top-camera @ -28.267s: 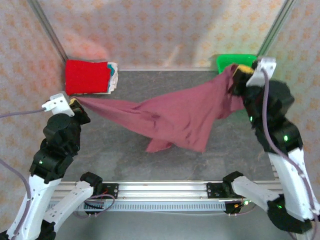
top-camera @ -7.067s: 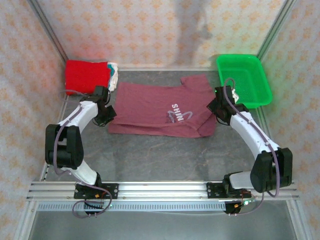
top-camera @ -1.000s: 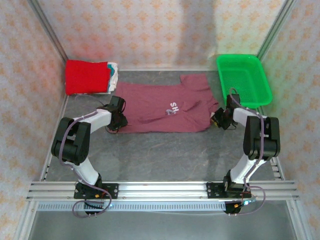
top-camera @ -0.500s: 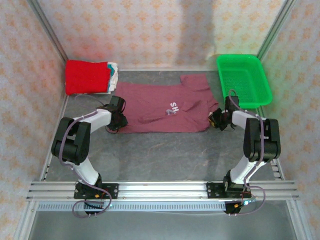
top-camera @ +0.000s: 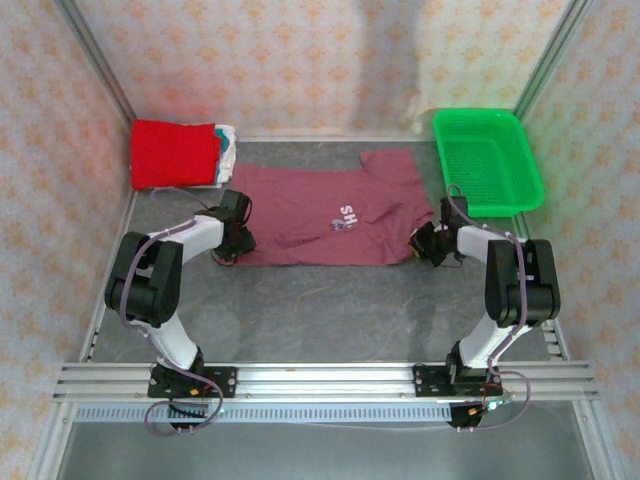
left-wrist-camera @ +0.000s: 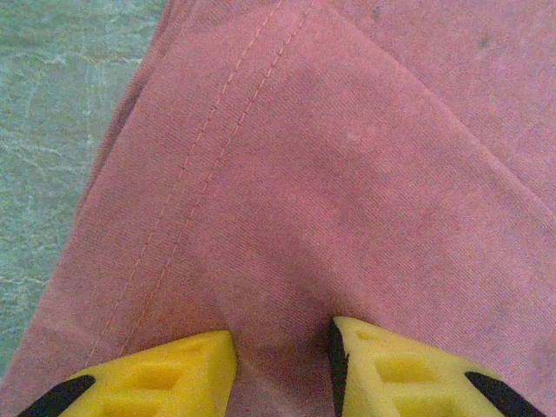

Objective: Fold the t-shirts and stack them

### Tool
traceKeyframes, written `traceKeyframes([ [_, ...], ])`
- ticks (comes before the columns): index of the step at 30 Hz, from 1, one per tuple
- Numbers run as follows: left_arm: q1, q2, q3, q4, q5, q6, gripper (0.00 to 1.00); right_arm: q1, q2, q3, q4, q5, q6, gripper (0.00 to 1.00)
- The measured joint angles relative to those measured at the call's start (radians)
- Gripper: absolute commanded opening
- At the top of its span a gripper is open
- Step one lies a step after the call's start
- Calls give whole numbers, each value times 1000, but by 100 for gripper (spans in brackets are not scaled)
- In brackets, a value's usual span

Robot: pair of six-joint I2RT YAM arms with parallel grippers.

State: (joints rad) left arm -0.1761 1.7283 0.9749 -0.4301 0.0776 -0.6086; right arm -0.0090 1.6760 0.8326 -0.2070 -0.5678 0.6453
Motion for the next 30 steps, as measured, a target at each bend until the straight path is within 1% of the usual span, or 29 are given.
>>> traceKeyframes([
  [1,0,0,0,0,0,0,36,-8,-2,0,-2,3,-2,0],
  [8,0,0,0,-1,0,0,36,-76,-29,-1,-45,76,-40,0],
  [17,0,-2,0,-2,1,0,36,-80,-63,32,-171,160,-98,0],
  [21,0,-6,-2,-1,25,-1,36,-84,-65,37,-210,192,-113,0],
  [26,-9,-29,-33,6,58,-5,36,-86,-65,26,-216,202,-123,0],
  [30,-42,-92,-106,21,74,-32,37,-91,-77,1,-200,205,-128,0],
])
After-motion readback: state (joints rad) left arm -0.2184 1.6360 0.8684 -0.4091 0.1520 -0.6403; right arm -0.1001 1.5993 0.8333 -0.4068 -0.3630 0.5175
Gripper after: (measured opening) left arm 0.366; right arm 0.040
